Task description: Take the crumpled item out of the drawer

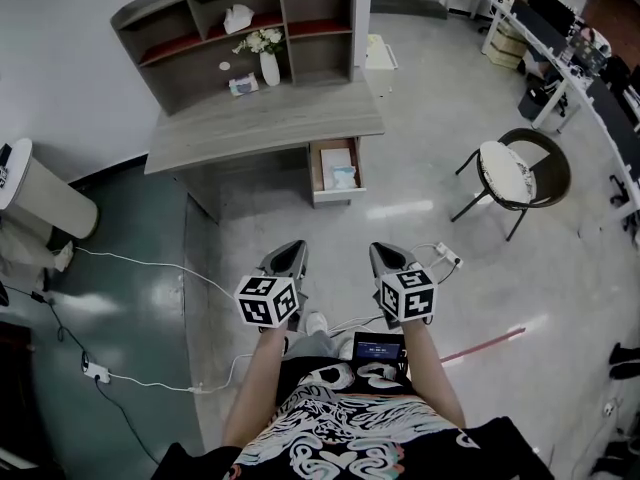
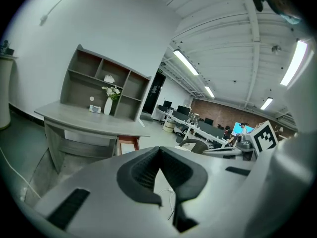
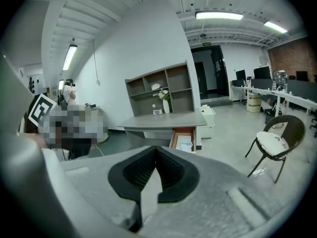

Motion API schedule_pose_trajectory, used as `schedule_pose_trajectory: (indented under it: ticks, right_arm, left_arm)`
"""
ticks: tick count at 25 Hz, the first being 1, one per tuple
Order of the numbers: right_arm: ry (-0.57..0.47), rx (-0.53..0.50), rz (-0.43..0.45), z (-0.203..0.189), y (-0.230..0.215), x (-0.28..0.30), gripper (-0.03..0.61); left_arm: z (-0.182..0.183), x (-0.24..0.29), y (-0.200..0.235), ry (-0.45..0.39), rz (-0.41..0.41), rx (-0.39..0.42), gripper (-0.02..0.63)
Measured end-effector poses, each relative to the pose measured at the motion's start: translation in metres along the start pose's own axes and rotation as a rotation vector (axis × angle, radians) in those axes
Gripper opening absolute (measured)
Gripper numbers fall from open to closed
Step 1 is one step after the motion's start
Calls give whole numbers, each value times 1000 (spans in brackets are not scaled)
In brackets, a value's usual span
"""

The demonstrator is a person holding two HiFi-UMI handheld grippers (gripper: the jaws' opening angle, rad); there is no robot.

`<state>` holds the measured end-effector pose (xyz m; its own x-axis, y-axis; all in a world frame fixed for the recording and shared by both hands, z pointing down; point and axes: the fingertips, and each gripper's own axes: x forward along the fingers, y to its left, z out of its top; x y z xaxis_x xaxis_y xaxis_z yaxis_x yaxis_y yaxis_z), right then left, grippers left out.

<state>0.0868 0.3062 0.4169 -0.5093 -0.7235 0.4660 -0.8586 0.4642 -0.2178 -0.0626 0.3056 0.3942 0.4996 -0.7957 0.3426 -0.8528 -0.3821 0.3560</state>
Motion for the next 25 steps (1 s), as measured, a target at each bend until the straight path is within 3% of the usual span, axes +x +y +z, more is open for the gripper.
schedule_pose_trajectory:
  ticks: [5,11,25]
  right_arm:
    - [26,8,-14,-7,-21,3,5]
    - [55,22,-18,-4,-43,36,5]
    - [134,66,-90,62,-139,201,5]
  left_arm:
    - [3,11,-7,-15,3,10,0]
    - [16,45,19,2,21,-8,0]
    - [76,225,126,91,-15,-26,0]
